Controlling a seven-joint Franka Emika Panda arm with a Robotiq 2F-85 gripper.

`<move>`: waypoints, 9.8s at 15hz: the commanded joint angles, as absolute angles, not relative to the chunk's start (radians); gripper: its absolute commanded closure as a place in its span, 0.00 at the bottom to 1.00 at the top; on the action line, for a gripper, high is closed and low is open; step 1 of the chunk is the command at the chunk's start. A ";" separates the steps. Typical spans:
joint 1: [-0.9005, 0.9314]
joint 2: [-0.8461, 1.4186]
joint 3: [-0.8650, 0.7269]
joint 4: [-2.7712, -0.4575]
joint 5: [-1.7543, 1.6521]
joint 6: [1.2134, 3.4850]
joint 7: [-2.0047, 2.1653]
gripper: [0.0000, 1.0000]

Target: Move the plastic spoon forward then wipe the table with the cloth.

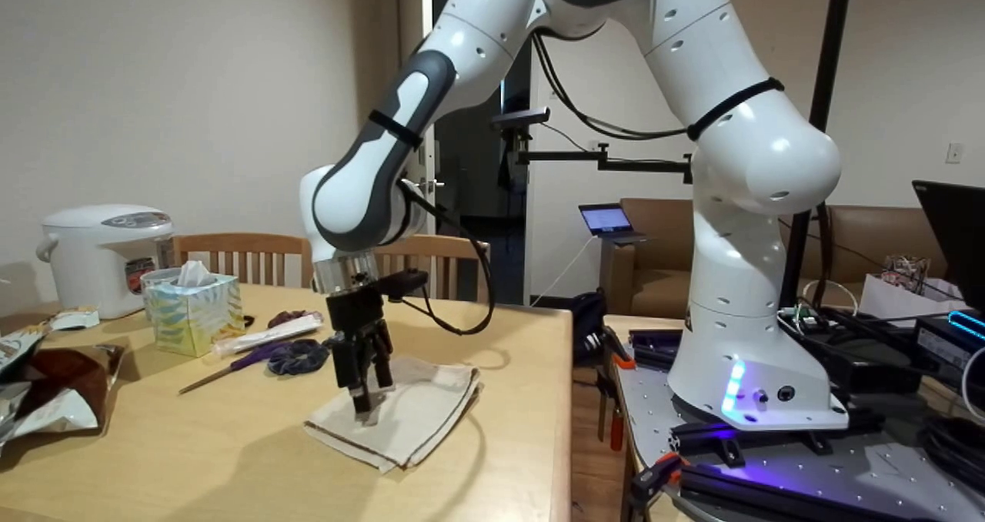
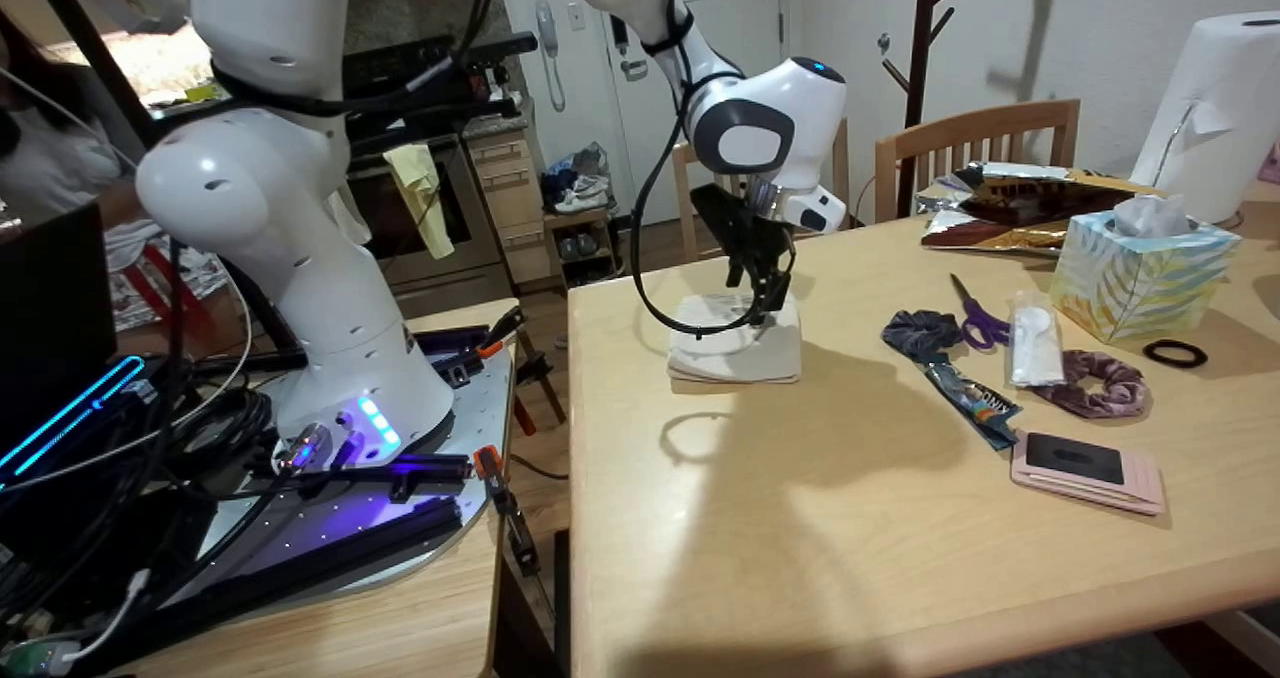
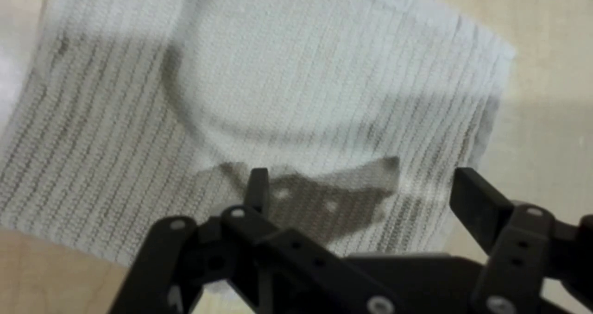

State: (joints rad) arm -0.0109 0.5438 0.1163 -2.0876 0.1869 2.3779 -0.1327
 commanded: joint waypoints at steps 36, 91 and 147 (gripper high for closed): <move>0.125 0.622 0.008 -1.975 -0.043 2.458 0.052 0.23; 0.139 0.442 -0.042 -2.366 -0.034 2.723 0.162 0.96; 0.112 0.368 -0.104 -2.579 -0.079 2.896 0.201 0.96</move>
